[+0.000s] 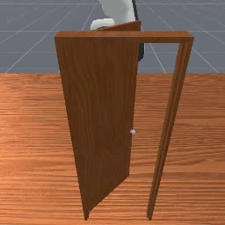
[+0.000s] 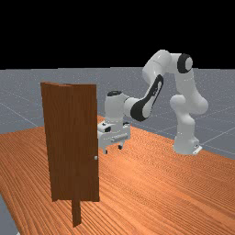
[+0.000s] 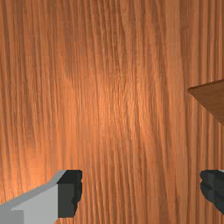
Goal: Close the door
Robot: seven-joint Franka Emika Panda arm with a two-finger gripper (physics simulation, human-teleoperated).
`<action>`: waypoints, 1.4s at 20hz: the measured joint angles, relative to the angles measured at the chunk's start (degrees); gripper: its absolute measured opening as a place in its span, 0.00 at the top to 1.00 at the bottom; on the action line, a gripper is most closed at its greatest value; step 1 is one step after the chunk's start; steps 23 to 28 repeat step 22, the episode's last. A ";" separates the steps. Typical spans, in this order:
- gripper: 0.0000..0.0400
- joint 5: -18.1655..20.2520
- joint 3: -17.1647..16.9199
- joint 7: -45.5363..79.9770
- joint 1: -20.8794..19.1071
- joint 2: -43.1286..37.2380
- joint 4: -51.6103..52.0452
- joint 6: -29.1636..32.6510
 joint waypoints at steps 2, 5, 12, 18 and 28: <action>0.63 -0.14 0.18 1.08 0.60 -0.03 -0.03 -0.04; 0.92 -0.10 0.24 0.91 0.65 0.43 0.71 -0.31; 0.03 -0.25 0.11 0.68 0.55 -3.23 -3.79 -1.24; 0.00 5.90 3.71 -3.24 -2.81 15.54 26.76 -9.75; 0.00 4.33 3.05 -1.76 -2.41 29.72 51.45 -20.36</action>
